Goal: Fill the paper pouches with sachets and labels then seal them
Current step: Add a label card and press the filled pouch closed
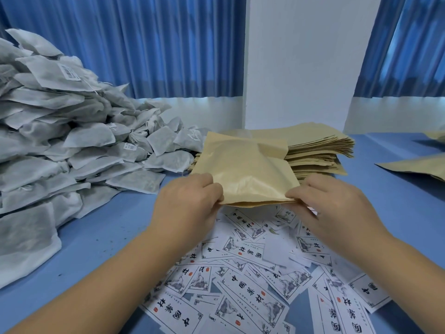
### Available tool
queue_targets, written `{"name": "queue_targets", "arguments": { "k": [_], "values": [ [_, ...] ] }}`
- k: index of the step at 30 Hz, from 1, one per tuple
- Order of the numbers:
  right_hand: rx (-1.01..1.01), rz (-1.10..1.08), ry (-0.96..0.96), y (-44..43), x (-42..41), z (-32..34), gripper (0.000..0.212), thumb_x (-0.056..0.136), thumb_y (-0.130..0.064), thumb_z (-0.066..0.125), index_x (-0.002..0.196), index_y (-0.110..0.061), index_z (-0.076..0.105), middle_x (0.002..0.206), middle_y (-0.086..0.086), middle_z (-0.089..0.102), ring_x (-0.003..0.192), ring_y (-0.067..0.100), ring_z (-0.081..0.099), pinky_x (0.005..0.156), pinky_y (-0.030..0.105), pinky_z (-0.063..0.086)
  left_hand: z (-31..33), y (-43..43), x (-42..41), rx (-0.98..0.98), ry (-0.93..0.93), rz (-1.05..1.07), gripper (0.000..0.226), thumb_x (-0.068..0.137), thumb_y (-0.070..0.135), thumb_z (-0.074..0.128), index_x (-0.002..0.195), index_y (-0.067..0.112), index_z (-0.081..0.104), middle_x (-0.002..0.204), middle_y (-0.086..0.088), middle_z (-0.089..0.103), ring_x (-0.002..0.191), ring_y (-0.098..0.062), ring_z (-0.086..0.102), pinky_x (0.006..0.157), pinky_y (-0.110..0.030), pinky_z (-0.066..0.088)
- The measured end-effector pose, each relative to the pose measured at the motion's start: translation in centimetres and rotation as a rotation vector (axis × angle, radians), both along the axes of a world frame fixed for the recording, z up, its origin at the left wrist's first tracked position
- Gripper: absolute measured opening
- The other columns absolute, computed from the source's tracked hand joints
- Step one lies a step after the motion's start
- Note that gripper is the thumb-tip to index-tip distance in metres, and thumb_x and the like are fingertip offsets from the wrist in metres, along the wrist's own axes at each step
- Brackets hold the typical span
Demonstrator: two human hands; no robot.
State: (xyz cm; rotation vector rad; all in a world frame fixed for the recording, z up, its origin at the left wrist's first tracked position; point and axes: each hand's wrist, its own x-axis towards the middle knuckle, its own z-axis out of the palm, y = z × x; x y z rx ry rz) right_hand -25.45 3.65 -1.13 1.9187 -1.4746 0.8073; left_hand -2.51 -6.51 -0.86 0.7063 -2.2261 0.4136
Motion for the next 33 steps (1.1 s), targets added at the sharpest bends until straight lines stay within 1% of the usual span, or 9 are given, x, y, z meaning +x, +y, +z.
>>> {"name": "queue_targets", "arguments": {
  "k": [4,7,12,17,20,23,27,29,33],
  "values": [
    [0.025,0.042,0.022,-0.1,0.1,0.0,0.008,0.071,-0.009,0.080,0.076,-0.005,0.075,0.064,0.006,0.056,0.056,0.028,0.053,0.055,0.032,0.043,0.1,-0.2,0.6,0.082,0.002,0.069,0.025,0.054,0.001,0.086,0.060,0.010,0.064,0.058,-0.002,0.055,0.046,-0.025,0.051,0.043,-0.022,0.026],
    [0.015,0.053,0.038,-0.4,0.7,-0.2,0.017,0.061,0.006,0.085,0.072,0.000,0.073,0.061,0.008,0.054,0.054,0.030,0.053,0.052,0.033,0.043,0.1,0.1,0.4,0.040,-0.013,0.078,0.019,0.061,0.003,0.079,0.065,0.008,0.061,0.062,-0.005,0.054,0.047,-0.028,0.048,0.043,-0.026,0.024],
    [0.025,0.037,0.036,-0.5,1.1,-0.2,0.020,0.059,0.010,0.084,0.070,0.001,0.070,0.061,0.009,0.053,0.054,0.030,0.052,0.049,0.033,0.044,-0.1,0.4,-0.2,-0.045,-0.029,-0.032,0.006,0.068,0.005,0.062,0.063,0.008,0.064,0.059,-0.006,0.053,0.047,-0.027,0.050,0.041,-0.026,0.031],
    [0.038,0.046,0.095,-0.3,1.2,-0.1,0.020,0.062,0.002,0.084,0.077,-0.006,0.073,0.068,0.007,0.060,0.060,0.029,0.057,0.057,0.036,0.048,-0.1,0.2,-0.2,0.014,-0.010,-0.055,0.022,0.055,-0.004,0.082,0.059,0.007,0.063,0.056,-0.005,0.052,0.045,-0.025,0.050,0.040,-0.023,0.030],
    [0.003,0.079,0.108,-0.5,2.1,-0.2,0.025,0.059,0.005,0.084,0.079,-0.004,0.074,0.067,0.008,0.061,0.059,0.030,0.058,0.054,0.039,0.050,-0.1,0.6,-0.3,0.006,-0.054,-0.072,0.005,0.064,0.000,0.065,0.066,0.005,0.063,0.061,-0.007,0.053,0.048,-0.027,0.050,0.036,-0.029,0.037],
    [-0.049,0.074,0.069,-0.9,2.5,-0.3,0.027,0.051,0.018,0.080,0.069,-0.001,0.071,0.060,0.008,0.057,0.054,0.029,0.055,0.047,0.035,0.048,-0.2,1.0,-0.8,-0.005,-0.068,-0.086,0.020,0.073,0.012,0.045,0.071,0.007,0.064,0.068,-0.006,0.056,0.052,-0.026,0.051,0.038,-0.031,0.038],
    [-0.050,0.042,0.062,-0.8,2.7,-0.3,0.026,0.051,0.017,0.079,0.067,-0.002,0.070,0.059,0.007,0.056,0.052,0.028,0.053,0.044,0.034,0.046,-0.2,1.2,-1.4,-0.053,-0.061,-0.127,0.005,0.068,0.005,0.068,0.068,0.009,0.066,0.065,-0.004,0.057,0.052,-0.026,0.052,0.039,-0.029,0.038],
    [-0.057,0.022,0.064,-0.7,2.8,-0.4,0.023,0.054,0.013,0.080,0.067,-0.004,0.071,0.058,0.006,0.056,0.051,0.028,0.054,0.044,0.032,0.046,-0.3,1.1,-1.5,-0.039,-0.060,-0.137,0.016,0.059,0.000,0.077,0.064,0.009,0.065,0.061,-0.003,0.055,0.050,-0.025,0.051,0.037,-0.028,0.037],
    [-0.069,0.014,0.120,-0.7,3.3,-0.3,0.018,0.063,0.001,0.082,0.074,-0.010,0.073,0.064,0.004,0.060,0.057,0.027,0.055,0.053,0.032,0.046,0.0,1.1,-1.2,-0.034,-0.070,-0.117,0.009,0.063,0.001,0.068,0.066,0.008,0.064,0.063,-0.004,0.054,0.050,-0.026,0.050,0.036,-0.029,0.036]
  ]
}}
